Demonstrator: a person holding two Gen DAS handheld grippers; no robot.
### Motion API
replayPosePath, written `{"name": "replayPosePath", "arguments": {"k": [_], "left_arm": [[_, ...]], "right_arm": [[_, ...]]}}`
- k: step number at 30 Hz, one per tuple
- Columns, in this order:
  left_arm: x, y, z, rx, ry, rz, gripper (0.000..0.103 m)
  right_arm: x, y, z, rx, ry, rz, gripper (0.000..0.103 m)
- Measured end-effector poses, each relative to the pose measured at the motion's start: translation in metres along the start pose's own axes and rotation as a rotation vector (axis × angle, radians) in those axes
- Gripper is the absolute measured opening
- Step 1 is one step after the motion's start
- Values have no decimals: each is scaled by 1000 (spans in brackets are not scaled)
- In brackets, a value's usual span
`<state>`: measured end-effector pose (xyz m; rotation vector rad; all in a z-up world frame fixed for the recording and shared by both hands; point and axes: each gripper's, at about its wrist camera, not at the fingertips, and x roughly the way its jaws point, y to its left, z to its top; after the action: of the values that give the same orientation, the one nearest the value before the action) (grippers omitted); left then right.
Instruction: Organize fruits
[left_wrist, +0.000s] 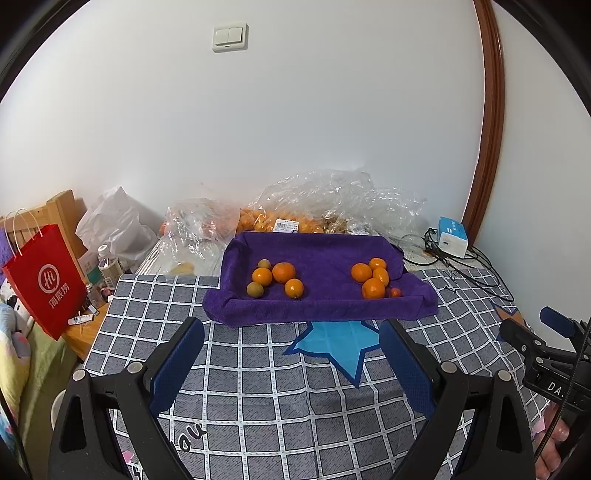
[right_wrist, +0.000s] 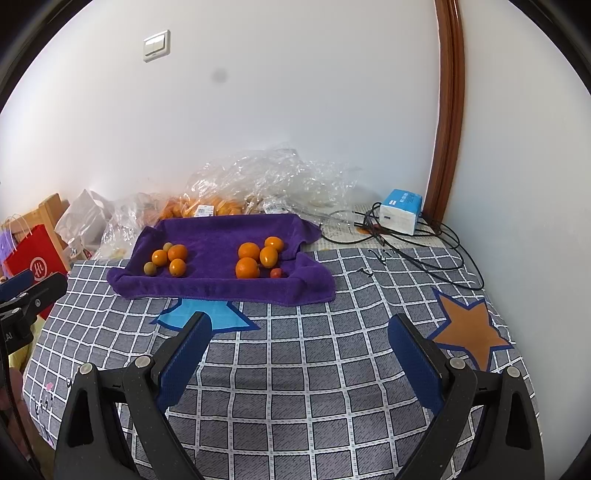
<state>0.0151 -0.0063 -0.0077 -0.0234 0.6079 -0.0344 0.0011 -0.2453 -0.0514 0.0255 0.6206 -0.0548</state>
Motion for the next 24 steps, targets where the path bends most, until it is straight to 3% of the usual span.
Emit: {"name": "replayPosePath", "arguments": {"k": [24], "left_arm": [[5,3,-3,-22,11,-3,96]], "right_arm": [[-2,6,-2,-15,-8,4,95]]}}
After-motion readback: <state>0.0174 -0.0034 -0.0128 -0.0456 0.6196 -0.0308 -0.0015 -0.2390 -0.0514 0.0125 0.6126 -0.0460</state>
